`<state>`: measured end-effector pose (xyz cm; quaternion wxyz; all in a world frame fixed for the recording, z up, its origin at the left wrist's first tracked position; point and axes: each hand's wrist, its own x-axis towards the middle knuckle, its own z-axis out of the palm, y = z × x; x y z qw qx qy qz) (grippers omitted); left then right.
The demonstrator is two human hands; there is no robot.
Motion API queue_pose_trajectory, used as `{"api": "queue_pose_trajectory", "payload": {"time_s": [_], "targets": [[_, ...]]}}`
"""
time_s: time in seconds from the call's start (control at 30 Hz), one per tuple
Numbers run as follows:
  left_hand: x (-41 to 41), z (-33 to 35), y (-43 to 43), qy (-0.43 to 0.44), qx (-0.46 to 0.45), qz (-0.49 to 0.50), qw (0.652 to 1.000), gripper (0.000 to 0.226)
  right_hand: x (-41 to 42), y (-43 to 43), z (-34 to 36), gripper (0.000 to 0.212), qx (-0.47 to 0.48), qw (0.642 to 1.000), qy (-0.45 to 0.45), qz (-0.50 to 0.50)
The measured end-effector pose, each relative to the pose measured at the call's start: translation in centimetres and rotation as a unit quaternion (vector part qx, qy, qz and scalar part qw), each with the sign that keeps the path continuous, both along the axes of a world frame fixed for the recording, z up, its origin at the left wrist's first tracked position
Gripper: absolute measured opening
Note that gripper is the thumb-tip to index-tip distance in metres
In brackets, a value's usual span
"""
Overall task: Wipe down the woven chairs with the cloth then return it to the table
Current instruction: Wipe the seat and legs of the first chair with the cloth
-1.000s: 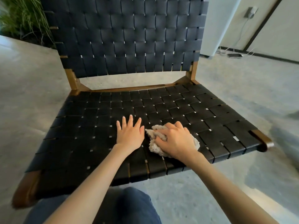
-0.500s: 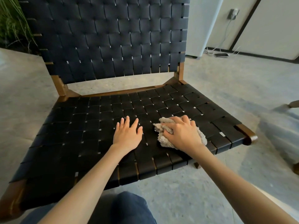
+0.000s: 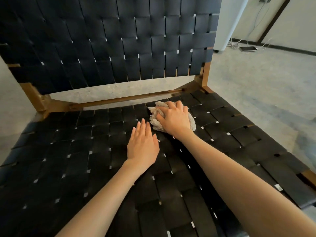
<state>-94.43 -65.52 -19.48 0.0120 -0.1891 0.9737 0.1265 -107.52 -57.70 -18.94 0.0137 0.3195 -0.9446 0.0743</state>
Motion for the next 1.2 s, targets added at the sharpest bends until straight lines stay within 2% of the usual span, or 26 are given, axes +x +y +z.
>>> {"api": "queue_pose_trajectory", "payload": {"time_s": [0.2,0.37,0.47,0.63,0.97,1.2], "targets": [[-3.6,-0.9,-0.9,-0.013,-0.027,0.015,0.999,0.057,-4.7,-3.2,-0.8,0.046,-0.015,1.0,0.005,-0.014],[-4.8,-1.6,-1.3,-0.011,-0.021,0.028,0.999,0.062,-8.5,-1.2,-0.4,0.048,0.013,0.996,0.028,-0.083],[-4.6,-1.7,-1.3,-0.005,-0.014,0.027,1.0,0.064,-8.3,-0.8,-0.3,0.049,0.022,0.996,0.026,-0.082],[-4.2,-1.2,-1.6,-0.001,-0.001,0.013,1.0,0.062,-5.1,1.2,0.2,0.046,0.024,0.999,0.005,-0.046],[0.9,1.3,1.1,-0.039,0.039,-0.048,0.997,0.055,5.4,8.9,3.6,0.045,0.056,0.996,-0.055,-0.05],[4.3,2.9,4.8,-0.065,0.056,-0.053,0.995,0.055,13.6,15.0,6.8,0.043,0.047,0.997,-0.017,-0.053]]}}
